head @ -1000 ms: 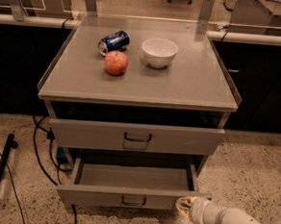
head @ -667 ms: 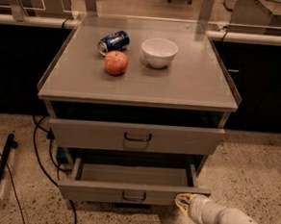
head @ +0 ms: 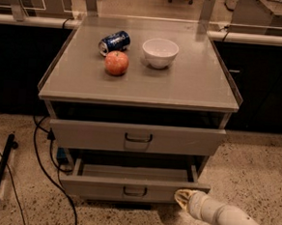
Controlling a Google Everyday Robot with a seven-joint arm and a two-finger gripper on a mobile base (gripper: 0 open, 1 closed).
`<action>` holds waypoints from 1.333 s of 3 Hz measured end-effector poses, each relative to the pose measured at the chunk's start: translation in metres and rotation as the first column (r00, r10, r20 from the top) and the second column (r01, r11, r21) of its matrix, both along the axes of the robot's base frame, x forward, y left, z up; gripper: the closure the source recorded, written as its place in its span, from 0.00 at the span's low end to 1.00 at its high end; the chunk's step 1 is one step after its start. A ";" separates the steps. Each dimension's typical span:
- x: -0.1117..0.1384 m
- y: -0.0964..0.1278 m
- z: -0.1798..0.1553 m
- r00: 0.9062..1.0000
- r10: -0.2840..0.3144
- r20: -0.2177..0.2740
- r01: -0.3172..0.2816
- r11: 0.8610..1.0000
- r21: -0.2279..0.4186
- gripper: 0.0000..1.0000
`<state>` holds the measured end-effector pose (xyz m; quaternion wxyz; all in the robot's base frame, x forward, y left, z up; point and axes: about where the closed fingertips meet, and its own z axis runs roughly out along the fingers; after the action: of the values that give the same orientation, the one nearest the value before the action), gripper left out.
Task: Close middle drawer
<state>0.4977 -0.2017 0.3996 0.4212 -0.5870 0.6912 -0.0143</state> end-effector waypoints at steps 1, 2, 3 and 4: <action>0.016 0.001 -0.001 1.000 -0.003 0.015 0.003 1.000 0.000 1.00; 0.040 0.002 -0.001 1.000 -0.007 0.030 0.007 1.000 -0.004 1.00; 0.059 0.005 -0.002 0.999 -0.008 0.037 0.009 1.000 -0.011 1.00; 0.082 0.009 -0.003 0.999 -0.011 0.045 0.012 1.000 -0.020 1.00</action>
Offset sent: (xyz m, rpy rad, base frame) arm 0.0554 0.0009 0.0007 -0.0083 -0.0442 -0.0122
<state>0.5800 -0.1932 0.3962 0.4304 -0.5869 0.6848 -0.0367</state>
